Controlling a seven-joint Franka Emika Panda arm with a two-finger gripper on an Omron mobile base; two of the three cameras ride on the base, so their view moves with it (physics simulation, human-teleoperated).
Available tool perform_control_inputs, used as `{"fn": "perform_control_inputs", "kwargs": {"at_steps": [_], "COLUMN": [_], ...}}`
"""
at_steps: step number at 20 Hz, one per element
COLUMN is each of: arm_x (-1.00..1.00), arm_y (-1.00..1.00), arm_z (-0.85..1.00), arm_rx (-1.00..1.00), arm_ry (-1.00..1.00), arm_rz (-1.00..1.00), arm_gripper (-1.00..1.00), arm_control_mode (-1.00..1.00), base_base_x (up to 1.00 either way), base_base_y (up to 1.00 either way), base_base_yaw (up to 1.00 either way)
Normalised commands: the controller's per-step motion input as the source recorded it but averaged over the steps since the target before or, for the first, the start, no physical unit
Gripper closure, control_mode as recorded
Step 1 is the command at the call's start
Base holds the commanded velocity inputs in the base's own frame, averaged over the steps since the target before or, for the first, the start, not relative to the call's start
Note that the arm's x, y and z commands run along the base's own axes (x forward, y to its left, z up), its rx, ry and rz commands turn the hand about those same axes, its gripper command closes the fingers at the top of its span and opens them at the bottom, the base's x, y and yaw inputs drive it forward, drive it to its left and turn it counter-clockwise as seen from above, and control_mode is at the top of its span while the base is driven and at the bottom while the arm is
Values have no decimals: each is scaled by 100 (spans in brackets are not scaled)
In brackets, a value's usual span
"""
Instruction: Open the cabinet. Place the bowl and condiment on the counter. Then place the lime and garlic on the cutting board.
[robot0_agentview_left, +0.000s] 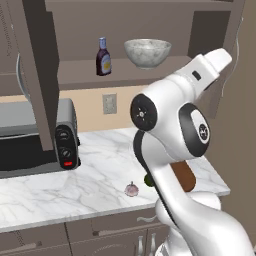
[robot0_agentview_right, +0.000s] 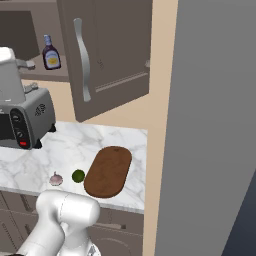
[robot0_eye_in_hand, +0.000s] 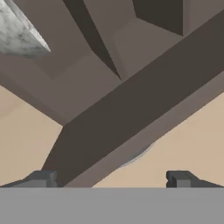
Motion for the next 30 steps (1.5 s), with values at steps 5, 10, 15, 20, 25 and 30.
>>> {"fn": "perform_control_inputs", "kwargs": {"at_steps": [5, 10, 15, 20, 25, 30], "arm_x": [39, 32, 24, 27, 19, 17], "arm_y": [0, -1, -3, -12, -26, -24], "arm_z": [0, -3, -14, -8, 0, 0], "arm_rx": [-4, -3, -3, -1, 0, 0], "arm_ry": [6, 4, 0, 0, 3, 5], "arm_rz": [-10, -13, -14, -7, -2, -2], "arm_gripper": [-100, -100, -100, -100, -100, -100], "arm_control_mode": [-100, -100, -100, -100, -100, -100], "base_base_x": [0, 0, 0, 0, 0, 0], "base_base_y": [0, 0, 0, 0, 0, 0], "base_base_yaw": [0, 0, 0, 0, 0, 0]}}
